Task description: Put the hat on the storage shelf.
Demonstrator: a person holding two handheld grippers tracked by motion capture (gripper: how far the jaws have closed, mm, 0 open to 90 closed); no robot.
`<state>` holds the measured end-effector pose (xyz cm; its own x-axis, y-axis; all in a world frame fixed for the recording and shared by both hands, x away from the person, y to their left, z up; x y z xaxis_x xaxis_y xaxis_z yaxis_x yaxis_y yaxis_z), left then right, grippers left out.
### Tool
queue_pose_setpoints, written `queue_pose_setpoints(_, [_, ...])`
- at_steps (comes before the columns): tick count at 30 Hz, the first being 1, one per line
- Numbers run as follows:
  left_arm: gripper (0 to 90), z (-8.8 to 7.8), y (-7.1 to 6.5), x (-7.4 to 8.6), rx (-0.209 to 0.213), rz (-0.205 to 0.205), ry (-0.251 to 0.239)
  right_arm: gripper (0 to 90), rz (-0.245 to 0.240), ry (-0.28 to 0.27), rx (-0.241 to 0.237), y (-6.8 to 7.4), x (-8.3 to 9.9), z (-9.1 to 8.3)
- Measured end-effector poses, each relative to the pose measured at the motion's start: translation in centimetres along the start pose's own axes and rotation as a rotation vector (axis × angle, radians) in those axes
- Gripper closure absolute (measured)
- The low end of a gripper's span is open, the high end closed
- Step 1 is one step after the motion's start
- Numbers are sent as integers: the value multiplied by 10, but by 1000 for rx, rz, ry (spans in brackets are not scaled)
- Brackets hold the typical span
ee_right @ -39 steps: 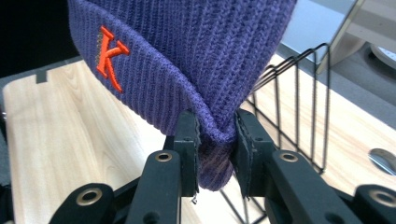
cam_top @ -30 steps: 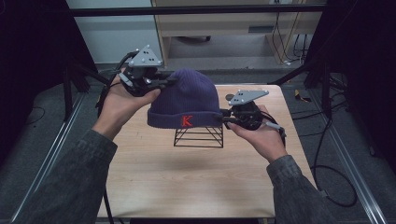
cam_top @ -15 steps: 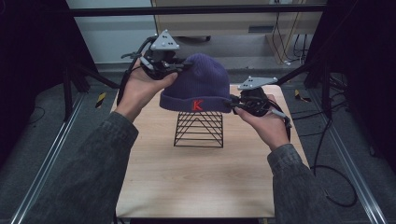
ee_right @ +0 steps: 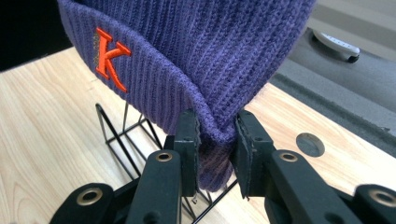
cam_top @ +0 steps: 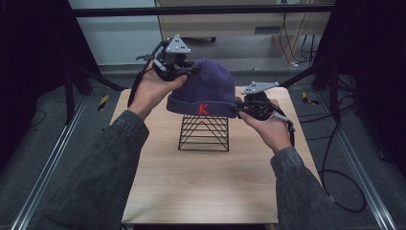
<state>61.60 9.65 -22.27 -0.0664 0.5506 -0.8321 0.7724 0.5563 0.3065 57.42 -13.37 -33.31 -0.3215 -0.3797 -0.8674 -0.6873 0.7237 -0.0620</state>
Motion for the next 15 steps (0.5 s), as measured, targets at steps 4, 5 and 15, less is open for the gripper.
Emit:
queue_pose_setpoints(4, [792,2,-3,4,3,-5,2,728,2,18,2,1,5,2])
queue_pose_setpoints(5, [792,3,-3,5,3,-3,13,728,2,18,2,1,5,2])
queue_pose_setpoints(15, [791,12,-8,18,2,-7,30,724,-5,68,9,2,17,7])
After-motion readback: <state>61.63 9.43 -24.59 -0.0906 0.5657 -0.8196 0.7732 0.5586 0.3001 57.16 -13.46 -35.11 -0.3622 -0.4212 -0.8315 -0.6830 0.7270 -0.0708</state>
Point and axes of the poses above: each handheld gripper's, and its own axes: z roughly forward along the jaws, x roughly out of its underside, y roughly to its left, the point moved 3 cm from there along z, roughly forward along the jaws, and after that the axes turned 2 degrees about -y, right-handed, at the moved point
